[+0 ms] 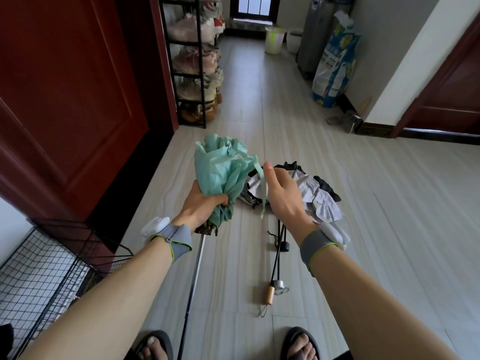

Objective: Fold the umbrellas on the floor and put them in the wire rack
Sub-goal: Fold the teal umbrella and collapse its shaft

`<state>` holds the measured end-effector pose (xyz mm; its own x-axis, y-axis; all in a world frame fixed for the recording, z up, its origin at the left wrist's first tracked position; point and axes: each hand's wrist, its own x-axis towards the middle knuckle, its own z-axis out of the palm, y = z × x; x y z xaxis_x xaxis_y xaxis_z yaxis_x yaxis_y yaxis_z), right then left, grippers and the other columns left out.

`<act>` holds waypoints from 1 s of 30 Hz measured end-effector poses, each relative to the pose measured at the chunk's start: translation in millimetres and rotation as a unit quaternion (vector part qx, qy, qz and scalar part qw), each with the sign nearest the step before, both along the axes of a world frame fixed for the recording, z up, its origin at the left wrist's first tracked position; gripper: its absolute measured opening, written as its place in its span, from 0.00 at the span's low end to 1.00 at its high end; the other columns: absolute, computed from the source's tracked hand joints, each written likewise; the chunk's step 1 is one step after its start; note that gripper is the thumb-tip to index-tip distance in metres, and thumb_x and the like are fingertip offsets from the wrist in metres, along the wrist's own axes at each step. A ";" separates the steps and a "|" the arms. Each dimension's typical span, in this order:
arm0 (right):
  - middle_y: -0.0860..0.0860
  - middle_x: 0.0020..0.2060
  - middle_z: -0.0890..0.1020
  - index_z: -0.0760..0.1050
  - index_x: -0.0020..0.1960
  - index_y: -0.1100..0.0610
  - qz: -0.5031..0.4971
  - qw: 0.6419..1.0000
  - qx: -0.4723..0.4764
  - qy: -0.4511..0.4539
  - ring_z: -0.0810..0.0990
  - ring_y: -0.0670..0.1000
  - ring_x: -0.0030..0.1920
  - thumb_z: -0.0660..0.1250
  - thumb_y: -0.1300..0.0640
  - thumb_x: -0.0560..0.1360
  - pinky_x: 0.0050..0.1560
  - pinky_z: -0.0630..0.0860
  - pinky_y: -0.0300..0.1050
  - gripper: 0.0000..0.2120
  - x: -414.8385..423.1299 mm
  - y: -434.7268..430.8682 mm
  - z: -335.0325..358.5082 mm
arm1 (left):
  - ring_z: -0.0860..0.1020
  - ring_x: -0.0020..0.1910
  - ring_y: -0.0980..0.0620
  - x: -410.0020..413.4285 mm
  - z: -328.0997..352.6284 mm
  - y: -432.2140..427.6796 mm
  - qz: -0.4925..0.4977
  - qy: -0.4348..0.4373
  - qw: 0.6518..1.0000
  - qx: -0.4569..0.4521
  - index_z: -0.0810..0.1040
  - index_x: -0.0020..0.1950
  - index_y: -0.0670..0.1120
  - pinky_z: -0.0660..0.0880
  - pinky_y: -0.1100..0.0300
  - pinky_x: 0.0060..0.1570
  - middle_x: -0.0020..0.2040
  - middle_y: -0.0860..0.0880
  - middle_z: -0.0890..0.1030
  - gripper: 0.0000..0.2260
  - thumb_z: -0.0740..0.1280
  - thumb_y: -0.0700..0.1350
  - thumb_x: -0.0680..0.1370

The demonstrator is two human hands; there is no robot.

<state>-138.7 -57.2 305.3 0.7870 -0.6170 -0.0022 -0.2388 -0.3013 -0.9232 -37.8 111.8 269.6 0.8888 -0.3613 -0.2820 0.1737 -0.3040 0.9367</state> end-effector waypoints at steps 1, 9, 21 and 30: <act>0.43 0.49 0.83 0.80 0.55 0.53 0.003 1.000 -0.015 0.008 0.79 0.45 0.51 0.57 0.35 0.82 0.51 0.72 0.43 0.24 1.8 -0.2 -2.0 | 0.81 0.52 0.48 -0.7 -0.2 -0.8 -0.008 -0.004 1.000 0.002 0.71 0.65 0.50 0.79 0.52 0.53 0.55 0.50 0.82 0.33 0.74 0.48 0.61; 0.45 0.36 0.80 0.80 0.48 0.53 -0.079 0.996 0.006 -0.048 0.76 0.45 0.35 0.63 0.53 0.81 0.38 0.73 0.37 0.08 5.7 -4.7 2.6 | 0.80 0.54 0.52 3.3 -4.1 -2.8 -0.007 -0.032 0.999 -0.023 0.69 0.65 0.51 0.78 0.57 0.52 0.56 0.53 0.81 0.32 0.81 0.45 0.67; 0.37 0.23 0.76 0.82 0.39 0.52 -0.036 0.997 -0.044 -0.046 0.73 0.39 0.27 0.68 0.48 0.80 0.34 0.67 0.37 0.14 -6.6 -10.7 20.2 | 0.85 0.54 0.49 25.4 -7.6 12.1 0.028 0.037 0.997 -0.063 0.78 0.65 0.51 0.79 0.50 0.58 0.55 0.52 0.86 0.34 0.82 0.59 0.61; 0.54 0.34 0.80 0.75 0.42 0.58 0.059 0.995 -0.046 -0.070 0.75 0.42 0.30 0.63 0.47 0.83 0.35 0.70 0.38 0.17 -0.1 17.8 33.8 | 0.77 0.55 0.37 -11.5 2.0 -14.3 0.038 -0.060 0.978 0.194 0.64 0.67 0.45 0.76 0.47 0.55 0.56 0.41 0.77 0.36 0.70 0.62 0.66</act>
<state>-138.8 -39.4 339.2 0.8428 -0.5122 0.1652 -0.0667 -0.4040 -0.9123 -49.3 97.5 271.5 0.9444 -0.1785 -0.2761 0.1053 -0.6311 0.7685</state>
